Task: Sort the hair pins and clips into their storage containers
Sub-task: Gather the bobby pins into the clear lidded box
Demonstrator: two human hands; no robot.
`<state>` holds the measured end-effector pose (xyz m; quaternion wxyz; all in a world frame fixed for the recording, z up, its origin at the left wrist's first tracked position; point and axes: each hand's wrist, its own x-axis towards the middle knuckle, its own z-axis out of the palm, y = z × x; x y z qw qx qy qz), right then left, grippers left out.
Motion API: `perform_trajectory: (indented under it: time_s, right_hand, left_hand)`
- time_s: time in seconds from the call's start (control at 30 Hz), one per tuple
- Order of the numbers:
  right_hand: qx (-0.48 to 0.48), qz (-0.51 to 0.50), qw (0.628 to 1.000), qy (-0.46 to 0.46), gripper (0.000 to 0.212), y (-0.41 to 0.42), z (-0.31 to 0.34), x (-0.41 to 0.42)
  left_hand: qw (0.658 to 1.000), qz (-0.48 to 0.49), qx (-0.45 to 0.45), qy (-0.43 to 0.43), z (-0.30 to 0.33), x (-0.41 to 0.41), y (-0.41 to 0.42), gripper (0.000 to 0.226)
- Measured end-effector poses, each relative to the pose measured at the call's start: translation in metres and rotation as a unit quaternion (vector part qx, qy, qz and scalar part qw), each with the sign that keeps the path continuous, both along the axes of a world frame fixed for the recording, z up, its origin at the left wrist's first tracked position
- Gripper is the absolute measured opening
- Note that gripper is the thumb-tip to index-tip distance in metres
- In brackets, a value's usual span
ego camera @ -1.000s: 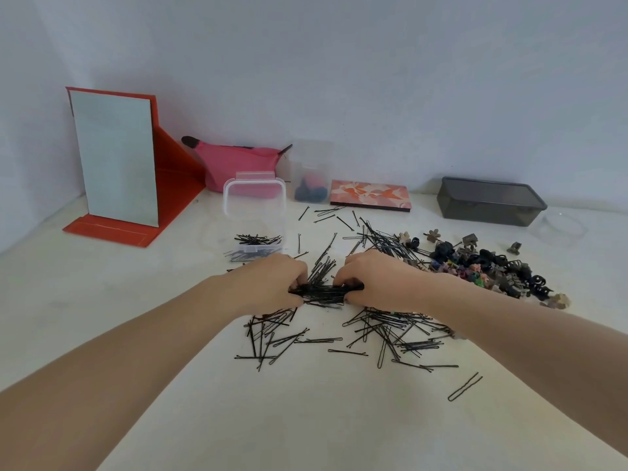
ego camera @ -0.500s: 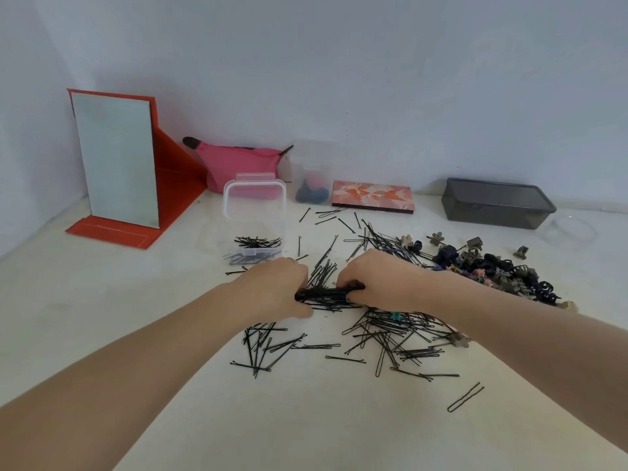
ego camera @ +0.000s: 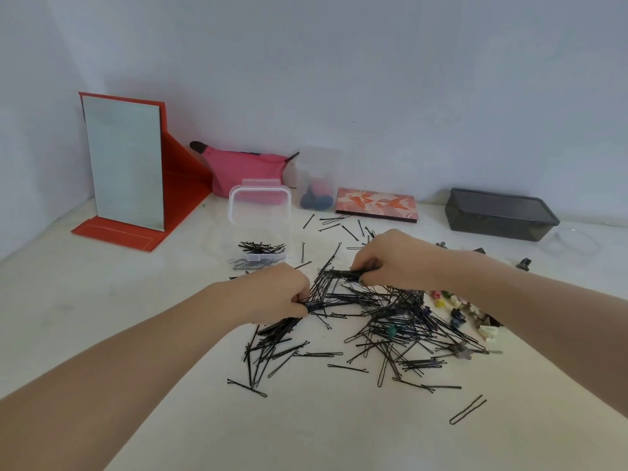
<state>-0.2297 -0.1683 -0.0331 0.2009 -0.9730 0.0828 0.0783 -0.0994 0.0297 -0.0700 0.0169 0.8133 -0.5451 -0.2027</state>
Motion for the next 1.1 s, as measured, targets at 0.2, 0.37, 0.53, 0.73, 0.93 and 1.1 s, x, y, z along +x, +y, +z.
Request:
perform_trajectory:
  time_s: [0.2, 0.37, 0.53, 0.73, 0.93, 1.1]
  right_hand:
    - [0.045, -0.048, 0.997, -0.034, 0.013, -0.005, 0.015, 0.012]
    - [0.079, -0.066, 0.992, -0.071, 0.012, 0.001, 0.028, 0.034]
    - [0.053, -0.024, 0.993, -0.105, 0.013, 0.024, 0.044, 0.079]
    - [-0.034, 0.047, 0.99, -0.129, 0.016, 0.068, 0.038, 0.143]
    - [-0.099, 0.084, 0.989, -0.065, 0.015, 0.082, 0.004, 0.166]
    - [-0.073, 0.108, 0.991, -0.032, 0.031, 0.081, -0.006, 0.156]
  left_hand:
    - [0.999, -0.013, -0.009, -0.032, 0.011, 0.01, 0.009, 0.014]
    - [0.998, -0.022, -0.012, -0.051, 0.015, 0.021, 0.021, 0.017]
    - [0.999, -0.014, -0.014, -0.044, 0.014, 0.027, 0.034, 0.017]
    - [0.998, -0.011, -0.042, -0.047, 0.021, 0.039, 0.047, 0.016]
    - [0.996, 0.001, -0.069, -0.06, 0.035, 0.061, 0.06, 0.016]
    - [0.995, 0.014, -0.047, -0.091, 0.053, 0.092, 0.068, 0.012]
